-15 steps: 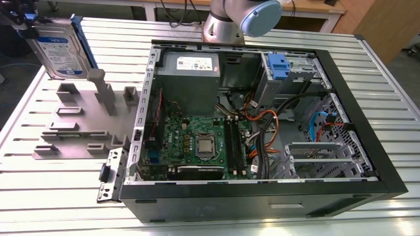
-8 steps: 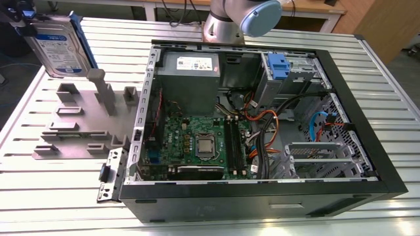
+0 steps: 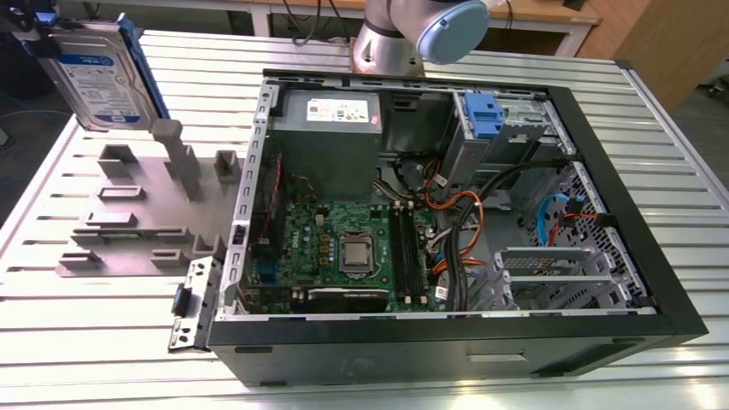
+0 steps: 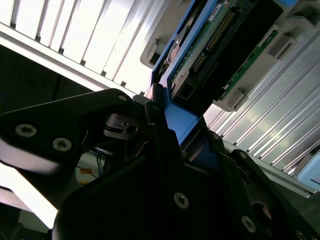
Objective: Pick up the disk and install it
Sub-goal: 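Pick up the disk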
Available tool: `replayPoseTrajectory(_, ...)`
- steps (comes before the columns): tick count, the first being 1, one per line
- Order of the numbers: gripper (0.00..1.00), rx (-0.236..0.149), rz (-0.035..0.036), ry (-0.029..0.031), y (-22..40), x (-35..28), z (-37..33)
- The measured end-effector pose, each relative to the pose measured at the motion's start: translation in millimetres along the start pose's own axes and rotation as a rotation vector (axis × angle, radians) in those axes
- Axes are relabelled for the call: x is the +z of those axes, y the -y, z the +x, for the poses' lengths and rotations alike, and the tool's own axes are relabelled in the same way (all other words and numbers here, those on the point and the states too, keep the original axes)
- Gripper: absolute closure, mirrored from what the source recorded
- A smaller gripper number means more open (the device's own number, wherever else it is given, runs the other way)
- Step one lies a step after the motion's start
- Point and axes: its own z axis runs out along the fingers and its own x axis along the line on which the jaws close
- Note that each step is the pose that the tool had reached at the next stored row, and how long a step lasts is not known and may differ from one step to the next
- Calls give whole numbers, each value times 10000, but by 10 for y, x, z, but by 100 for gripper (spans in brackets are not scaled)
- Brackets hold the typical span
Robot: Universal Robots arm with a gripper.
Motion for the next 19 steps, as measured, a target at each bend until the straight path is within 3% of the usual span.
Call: replayPoseTrajectory(19, 64, -1, -3, -3, 0, -48, 0)
